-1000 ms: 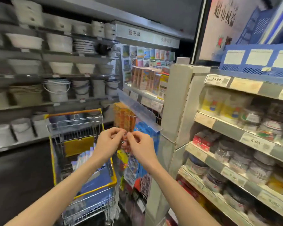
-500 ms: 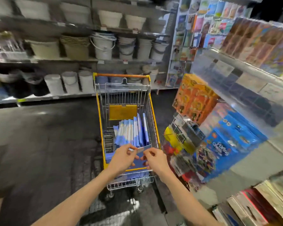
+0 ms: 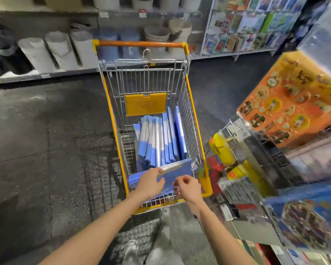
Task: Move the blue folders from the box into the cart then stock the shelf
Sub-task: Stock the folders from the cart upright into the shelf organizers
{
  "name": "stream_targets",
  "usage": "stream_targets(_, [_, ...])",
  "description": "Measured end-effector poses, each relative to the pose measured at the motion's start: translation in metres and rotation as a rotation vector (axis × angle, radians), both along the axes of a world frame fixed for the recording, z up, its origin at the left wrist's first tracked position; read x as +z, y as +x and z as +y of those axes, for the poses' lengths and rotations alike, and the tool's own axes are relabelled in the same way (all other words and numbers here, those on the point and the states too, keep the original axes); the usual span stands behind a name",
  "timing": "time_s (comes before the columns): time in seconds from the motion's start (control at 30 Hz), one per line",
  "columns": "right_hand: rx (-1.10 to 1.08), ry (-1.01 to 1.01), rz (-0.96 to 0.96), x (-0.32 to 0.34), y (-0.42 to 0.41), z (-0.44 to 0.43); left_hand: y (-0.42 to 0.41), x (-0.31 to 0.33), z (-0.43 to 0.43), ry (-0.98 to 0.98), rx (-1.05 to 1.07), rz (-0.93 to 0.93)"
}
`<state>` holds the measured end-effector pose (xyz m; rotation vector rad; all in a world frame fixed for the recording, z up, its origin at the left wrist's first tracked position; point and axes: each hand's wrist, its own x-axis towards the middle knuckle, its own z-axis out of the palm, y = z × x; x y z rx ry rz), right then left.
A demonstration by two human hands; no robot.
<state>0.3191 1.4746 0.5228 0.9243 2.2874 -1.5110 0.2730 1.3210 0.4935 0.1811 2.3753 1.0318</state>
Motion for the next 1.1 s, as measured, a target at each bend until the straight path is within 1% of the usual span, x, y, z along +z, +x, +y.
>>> stream_targets(0.1, [-0.024, -0.022, -0.1, -0.028, -0.018, 0.014, -0.019, -0.028, 0.013, -0.109, -0.127, -0.048])
stream_targets(0.17, [-0.038, -0.043, -0.175, -0.042, -0.031, 0.022, -0.032, -0.042, 0.022, -0.19, -0.203, -0.048])
stream_targets(0.27, [-0.062, -0.061, -0.223, -0.061, -0.046, 0.031, -0.049, -0.058, 0.032, -0.285, -0.27, -0.035])
stream_targets(0.33, [-0.073, -0.075, -0.261, -0.071, -0.062, 0.037, -0.058, -0.071, 0.037, -0.313, -0.293, -0.059])
stream_targets(0.47, [-0.106, -0.145, -0.325, -0.091, -0.079, 0.047, -0.053, -0.083, 0.042, -0.323, -0.311, -0.122])
stream_targets(0.6, [-0.192, -0.259, -0.339, -0.11, -0.091, 0.047, -0.046, -0.087, 0.05, -0.309, -0.316, -0.286])
stream_targets(0.7, [-0.29, -0.314, -0.352, -0.121, -0.087, 0.042, -0.042, -0.086, 0.048, -0.269, -0.272, -0.28])
stream_targets(0.8, [-0.301, -0.294, -0.375, -0.122, -0.084, 0.033, -0.039, -0.088, 0.041, -0.249, -0.248, -0.297])
stream_targets(0.93, [-0.353, -0.267, -0.381, -0.124, -0.091, 0.022, -0.038, -0.087, 0.029, -0.125, -0.177, -0.398])
stream_targets(1.0, [-0.394, -0.271, -0.394, -0.141, -0.095, 0.018, -0.041, -0.085, 0.02, -0.104, -0.128, -0.414])
stream_targets(1.1, [-0.456, -0.203, -0.455, -0.215, -0.089, 0.016, -0.046, -0.088, 0.003, -0.134, -0.084, -0.424])
